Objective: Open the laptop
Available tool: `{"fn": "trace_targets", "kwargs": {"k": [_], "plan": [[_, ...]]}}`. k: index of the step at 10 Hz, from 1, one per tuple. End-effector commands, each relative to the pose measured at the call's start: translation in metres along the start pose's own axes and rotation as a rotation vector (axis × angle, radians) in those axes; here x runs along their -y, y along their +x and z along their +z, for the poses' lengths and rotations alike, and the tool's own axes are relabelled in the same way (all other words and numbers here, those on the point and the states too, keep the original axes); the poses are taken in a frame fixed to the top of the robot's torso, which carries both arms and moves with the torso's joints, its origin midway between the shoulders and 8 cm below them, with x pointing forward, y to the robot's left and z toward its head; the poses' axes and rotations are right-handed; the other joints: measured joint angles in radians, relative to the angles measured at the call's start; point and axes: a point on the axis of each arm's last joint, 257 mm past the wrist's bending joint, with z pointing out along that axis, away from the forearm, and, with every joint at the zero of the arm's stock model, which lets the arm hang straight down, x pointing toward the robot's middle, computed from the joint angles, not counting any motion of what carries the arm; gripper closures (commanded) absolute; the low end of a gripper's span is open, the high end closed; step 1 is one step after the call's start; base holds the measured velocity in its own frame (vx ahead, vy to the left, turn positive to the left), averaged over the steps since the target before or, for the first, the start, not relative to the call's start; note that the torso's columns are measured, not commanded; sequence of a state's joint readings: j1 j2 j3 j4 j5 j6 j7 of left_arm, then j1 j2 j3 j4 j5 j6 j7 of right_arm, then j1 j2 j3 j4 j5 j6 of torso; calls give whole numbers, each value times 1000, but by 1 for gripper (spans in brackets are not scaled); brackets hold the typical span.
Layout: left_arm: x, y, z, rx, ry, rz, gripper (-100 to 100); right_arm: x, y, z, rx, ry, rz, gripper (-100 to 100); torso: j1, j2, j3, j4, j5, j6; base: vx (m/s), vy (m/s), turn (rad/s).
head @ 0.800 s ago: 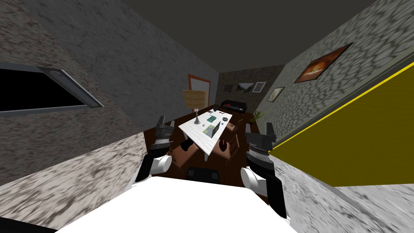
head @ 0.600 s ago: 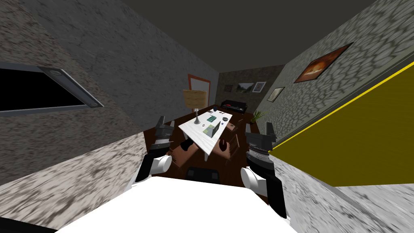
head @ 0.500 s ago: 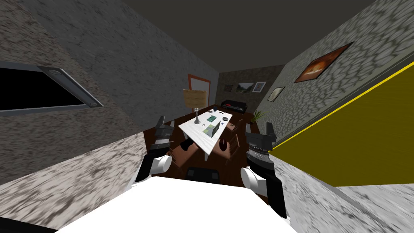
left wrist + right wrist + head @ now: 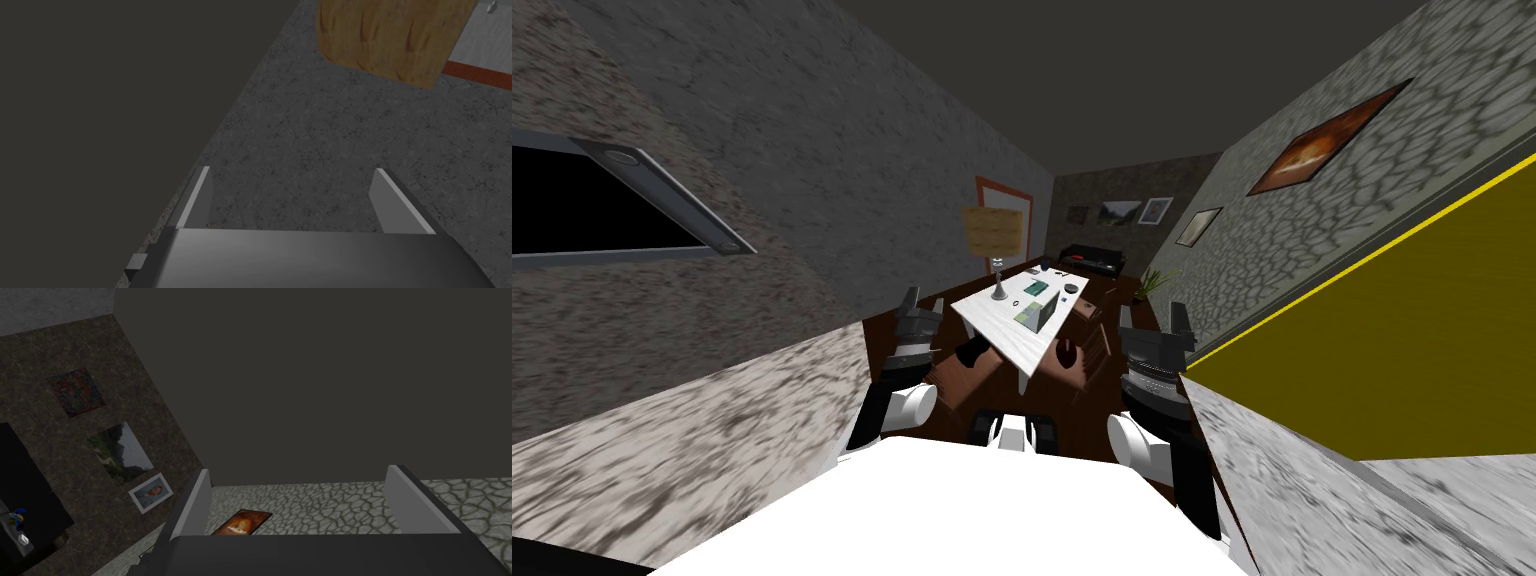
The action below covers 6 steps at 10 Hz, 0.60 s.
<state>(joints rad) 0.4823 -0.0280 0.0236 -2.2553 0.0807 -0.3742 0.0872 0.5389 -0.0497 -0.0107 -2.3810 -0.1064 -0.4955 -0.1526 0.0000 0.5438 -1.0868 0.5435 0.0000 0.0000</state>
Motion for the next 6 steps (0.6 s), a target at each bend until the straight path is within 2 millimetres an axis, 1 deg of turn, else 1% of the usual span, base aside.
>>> {"fn": "trace_targets", "kwargs": {"k": [1,2,3,4,5,6], "plan": [[0,0,0,0,0,0,0,0,0,0,0,0,0,0,0,74,-148,74,0,0,0,0,0],[-3,4,1,-43,-6,31,-100,0,0,0,0,0,0,0,0,148,-295,148,0,0,4,-14,-49],[-7,5,3,-68,-9,52,-100,0,0,0,0,0,0,0,0,181,-364,181,0,0,-7,-29,-81],[-11,6,4,-94,-12,78,-100,0,0,0,0,1,0,0,-1,191,-383,190,0,0,-15,-42,-119],[-11,7,5,-102,-13,82,-100,0,0,0,0,1,0,0,-1,194,-388,193,0,0,-10,-30,-34],[-16,7,7,-125,-15,109,-100,0,0,0,0,1,0,0,0,194,-389,194,0,0,-5,-33,-67]]}}
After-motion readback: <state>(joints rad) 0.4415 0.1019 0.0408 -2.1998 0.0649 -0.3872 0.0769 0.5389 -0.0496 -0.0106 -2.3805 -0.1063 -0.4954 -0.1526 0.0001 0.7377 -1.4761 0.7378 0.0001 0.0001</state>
